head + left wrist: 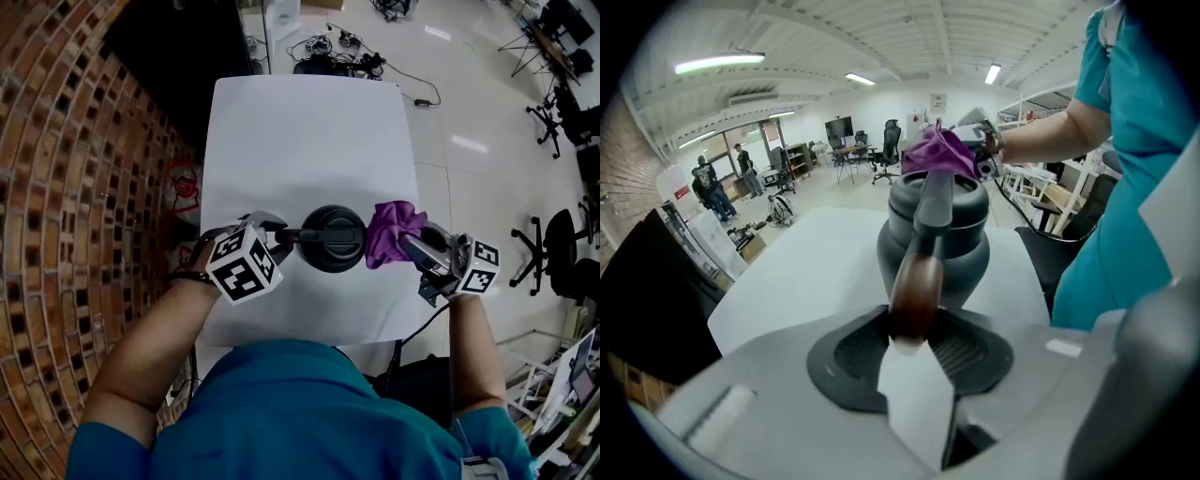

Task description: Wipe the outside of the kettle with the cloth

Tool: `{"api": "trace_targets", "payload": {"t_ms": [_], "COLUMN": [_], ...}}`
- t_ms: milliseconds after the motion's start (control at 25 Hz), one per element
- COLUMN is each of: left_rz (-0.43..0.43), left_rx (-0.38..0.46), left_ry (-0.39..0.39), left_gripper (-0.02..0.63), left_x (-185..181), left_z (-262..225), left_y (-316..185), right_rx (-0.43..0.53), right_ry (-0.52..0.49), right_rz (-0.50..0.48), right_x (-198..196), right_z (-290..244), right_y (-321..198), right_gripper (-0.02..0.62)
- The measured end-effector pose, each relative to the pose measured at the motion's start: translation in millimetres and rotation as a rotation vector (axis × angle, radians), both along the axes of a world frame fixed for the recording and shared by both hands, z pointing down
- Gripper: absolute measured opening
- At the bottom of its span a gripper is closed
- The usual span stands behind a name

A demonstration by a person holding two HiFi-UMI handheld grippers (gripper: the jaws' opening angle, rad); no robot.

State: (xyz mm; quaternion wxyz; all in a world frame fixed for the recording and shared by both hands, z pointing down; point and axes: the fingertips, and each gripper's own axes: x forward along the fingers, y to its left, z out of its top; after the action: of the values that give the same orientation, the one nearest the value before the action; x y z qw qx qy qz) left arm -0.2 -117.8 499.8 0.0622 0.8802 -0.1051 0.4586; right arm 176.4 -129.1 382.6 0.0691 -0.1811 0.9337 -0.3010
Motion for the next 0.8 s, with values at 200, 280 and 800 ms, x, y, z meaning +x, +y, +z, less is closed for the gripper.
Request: {"api": "trace_targets", "payload": {"t_ms": [200, 280, 800], "left_rz": [-0.022, -0.04, -0.289], "left_rx": [0.002, -0.008, 0.05], "left_ry": [0.089, 0.105, 0.199], "left_gripper": [0.179, 0.233, 0.242], "left_x": [5.9, 4.0, -106.6], "left_z": [7.6, 11.4, 2.3], "left_y": [5.5, 10.3, 46.0], "right_rx": [0.371, 0.474, 0.686], "right_ry": [0.394, 0.651, 1.569], "right_rz": [-0.161, -0.324, -1.057], "right_x": [-79.6, -123.2, -241.3], "right_z": [-70.8, -63.6, 77.6], "right_y": [11.3, 22.1, 37.3], "right_gripper": [0.101, 0.101, 0.103]}}
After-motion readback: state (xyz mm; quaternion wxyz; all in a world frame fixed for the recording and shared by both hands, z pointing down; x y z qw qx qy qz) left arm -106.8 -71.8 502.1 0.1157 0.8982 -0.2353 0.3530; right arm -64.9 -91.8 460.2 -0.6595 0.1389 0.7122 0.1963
